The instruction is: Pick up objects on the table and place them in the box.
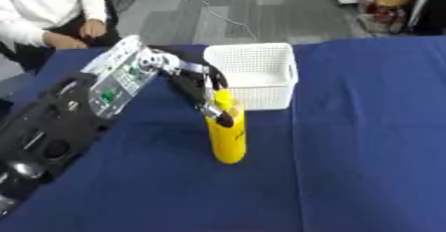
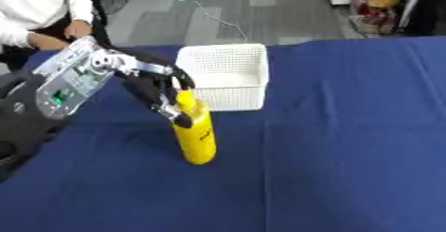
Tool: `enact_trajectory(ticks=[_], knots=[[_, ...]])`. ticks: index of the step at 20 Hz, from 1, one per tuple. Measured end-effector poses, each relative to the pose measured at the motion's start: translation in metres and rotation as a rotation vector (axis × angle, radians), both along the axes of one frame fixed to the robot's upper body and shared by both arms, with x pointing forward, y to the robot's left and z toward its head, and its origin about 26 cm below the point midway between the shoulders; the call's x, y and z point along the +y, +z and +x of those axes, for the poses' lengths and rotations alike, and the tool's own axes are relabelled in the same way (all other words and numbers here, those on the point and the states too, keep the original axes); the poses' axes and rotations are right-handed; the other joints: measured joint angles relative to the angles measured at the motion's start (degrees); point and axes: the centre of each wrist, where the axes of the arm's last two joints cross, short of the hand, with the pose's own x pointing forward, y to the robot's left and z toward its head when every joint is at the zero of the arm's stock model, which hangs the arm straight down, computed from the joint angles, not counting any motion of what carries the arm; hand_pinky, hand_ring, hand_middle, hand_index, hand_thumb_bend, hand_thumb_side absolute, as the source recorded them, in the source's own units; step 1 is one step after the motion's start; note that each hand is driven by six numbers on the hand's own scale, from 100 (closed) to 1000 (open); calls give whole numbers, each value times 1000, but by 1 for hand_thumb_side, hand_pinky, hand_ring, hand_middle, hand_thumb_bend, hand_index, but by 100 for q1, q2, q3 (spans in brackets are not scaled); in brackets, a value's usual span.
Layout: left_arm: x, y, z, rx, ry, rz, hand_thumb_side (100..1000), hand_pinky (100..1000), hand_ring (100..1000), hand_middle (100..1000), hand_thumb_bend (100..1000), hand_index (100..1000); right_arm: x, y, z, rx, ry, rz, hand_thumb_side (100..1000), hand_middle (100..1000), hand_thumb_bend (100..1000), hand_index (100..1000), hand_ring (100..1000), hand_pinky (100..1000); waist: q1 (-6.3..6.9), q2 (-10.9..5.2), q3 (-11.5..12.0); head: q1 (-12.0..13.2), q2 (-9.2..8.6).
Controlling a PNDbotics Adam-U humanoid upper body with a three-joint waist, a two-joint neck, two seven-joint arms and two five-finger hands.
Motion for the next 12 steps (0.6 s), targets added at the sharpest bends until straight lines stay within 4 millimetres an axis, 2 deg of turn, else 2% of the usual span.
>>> enact_trajectory(ticks=[12], knots=[[1, -8, 4, 15, -8, 16, 701, 703, 729, 859, 758, 954, 3, 3, 0, -4, 11, 8, 859, 320, 100, 451, 254, 183, 35, 31, -101, 52, -2]])
